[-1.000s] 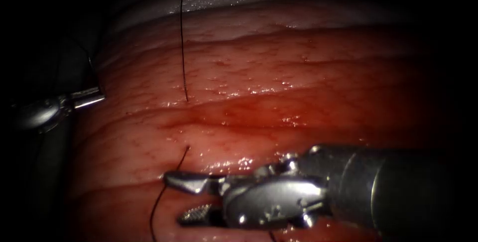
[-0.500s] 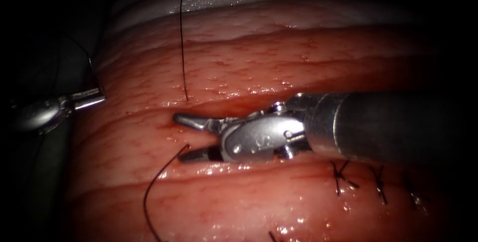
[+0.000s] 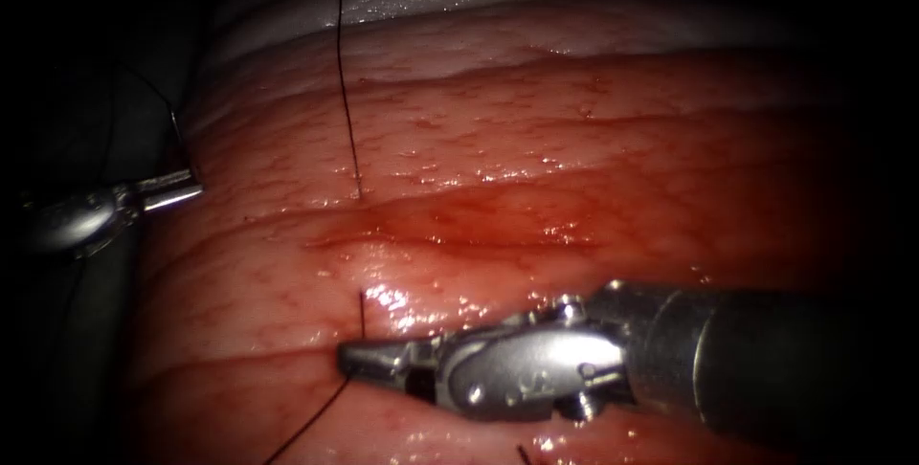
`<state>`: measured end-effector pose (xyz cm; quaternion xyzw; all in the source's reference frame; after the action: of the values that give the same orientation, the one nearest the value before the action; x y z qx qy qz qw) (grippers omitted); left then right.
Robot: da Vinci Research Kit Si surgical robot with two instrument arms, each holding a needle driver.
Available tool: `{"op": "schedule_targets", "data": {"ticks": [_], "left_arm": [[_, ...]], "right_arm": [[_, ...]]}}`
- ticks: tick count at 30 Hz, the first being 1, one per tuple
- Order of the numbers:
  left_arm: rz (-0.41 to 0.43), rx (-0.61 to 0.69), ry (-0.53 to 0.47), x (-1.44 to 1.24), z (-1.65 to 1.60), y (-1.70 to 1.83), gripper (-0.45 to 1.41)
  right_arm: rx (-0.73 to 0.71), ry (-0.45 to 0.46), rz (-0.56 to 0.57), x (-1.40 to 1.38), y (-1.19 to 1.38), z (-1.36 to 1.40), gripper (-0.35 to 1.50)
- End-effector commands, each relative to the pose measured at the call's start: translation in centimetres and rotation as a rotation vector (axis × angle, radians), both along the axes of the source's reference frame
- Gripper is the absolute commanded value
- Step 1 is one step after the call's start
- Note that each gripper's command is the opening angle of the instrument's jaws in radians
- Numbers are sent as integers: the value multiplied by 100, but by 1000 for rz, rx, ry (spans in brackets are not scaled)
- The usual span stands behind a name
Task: Wound Closure
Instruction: Using the right hand, pull the suture through.
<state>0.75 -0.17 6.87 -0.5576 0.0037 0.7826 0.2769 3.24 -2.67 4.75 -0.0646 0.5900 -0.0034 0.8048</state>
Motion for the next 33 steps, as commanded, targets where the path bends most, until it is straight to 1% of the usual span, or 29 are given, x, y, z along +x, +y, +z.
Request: {"op": "schedule_targets", "data": {"ticks": [1, 2, 3, 9, 10, 14, 18, 19, 20, 23, 25, 29, 33], "left_arm": [[0, 0, -1, -6, 6, -1, -45], [1, -1, -3, -7, 6, -1, -45], [3, 0, -1, -7, 6, -1, -45], [3, 0, -1, -7, 6, -1, -45], [3, 0, -1, -7, 6, -1, -45], [4, 0, -3, -7, 6, -1, -45], [4, 0, -3, -7, 5, -1, -45], [4, 0, -3, -7, 5, -1, -45], [4, 0, -3, -7, 6, -1, -45], [4, 0, -3, -7, 5, -1, -45], [4, 0, -3, -7, 5, -1, -45], [9, 1, -4, -6, 5, -2, -45], [11, 1, -2, -6, 5, -2, -45]], "right_arm": [[-10, 5, -18, 11, -18, -11, -35], [-28, -4, -41, 16, -33, -26, -35], [-33, -7, -51, 19, -42, -35, -35], [-59, -1, -126, 35, -82, -74, -35], [-70, 10, -153, 41, -96, -86, -35], [-86, 18, -182, 50, -112, -100, -35], [-84, 31, -194, 52, -113, -103, -35], [-84, 29, -191, 51, -108, -101, -27], [-102, 27, -193, 50, -102, -100, 22], [-122, 19, -177, 45, -77, -91, 106], [-139, 30, -150, 40, -60, -84, 126], [-160, 69, -67, 26, -22, -68, 148], [-160, 77, -35, 15, 7, -50, 148]]}}
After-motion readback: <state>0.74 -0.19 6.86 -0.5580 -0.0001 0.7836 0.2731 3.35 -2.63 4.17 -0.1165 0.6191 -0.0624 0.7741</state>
